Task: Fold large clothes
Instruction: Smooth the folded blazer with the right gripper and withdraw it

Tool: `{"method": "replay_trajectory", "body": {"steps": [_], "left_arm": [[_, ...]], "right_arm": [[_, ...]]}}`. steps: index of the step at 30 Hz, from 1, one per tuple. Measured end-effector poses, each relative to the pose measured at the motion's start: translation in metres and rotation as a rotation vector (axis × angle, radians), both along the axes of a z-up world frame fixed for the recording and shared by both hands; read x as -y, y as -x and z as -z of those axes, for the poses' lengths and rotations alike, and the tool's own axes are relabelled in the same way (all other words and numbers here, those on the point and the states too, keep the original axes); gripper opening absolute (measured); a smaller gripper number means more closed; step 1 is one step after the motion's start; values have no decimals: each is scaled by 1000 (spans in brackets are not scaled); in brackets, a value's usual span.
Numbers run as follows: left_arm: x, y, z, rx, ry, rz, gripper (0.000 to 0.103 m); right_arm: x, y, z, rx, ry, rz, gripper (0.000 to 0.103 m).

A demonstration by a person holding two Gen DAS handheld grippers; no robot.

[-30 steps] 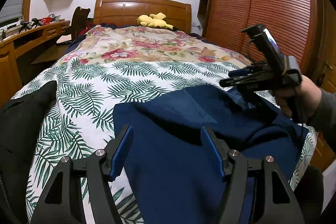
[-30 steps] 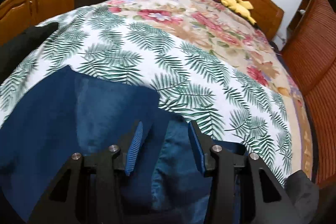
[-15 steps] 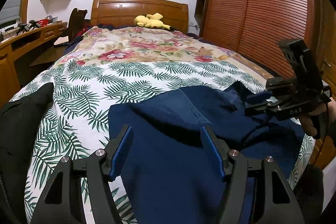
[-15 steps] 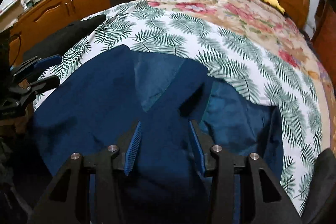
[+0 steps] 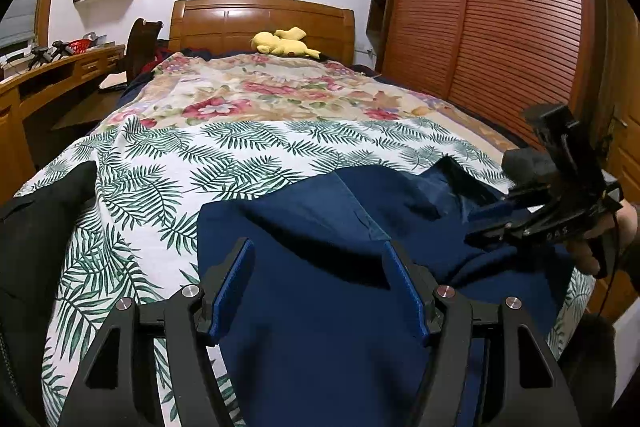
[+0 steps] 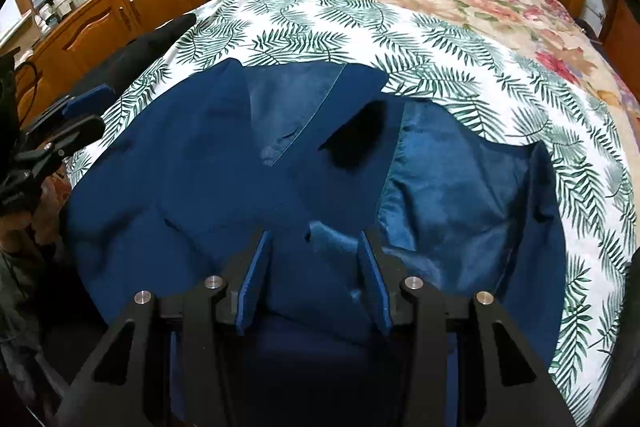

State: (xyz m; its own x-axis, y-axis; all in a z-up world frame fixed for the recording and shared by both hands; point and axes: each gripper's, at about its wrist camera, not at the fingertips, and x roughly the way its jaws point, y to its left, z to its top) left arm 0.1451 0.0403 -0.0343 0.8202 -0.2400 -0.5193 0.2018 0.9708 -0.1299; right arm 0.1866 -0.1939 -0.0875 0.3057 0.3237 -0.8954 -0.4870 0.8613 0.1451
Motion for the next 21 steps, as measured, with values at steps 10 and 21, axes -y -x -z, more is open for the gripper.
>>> {"method": "replay_trajectory", "body": {"steps": [10, 21], "left_arm": [[3, 0, 1, -3, -4, 3, 68], [6, -8, 5, -18, -11, 2, 68]], "right_arm": [[-14, 6, -6, 87, 74, -89, 5], [-41, -105, -42, 417, 279, 61, 3]]}}
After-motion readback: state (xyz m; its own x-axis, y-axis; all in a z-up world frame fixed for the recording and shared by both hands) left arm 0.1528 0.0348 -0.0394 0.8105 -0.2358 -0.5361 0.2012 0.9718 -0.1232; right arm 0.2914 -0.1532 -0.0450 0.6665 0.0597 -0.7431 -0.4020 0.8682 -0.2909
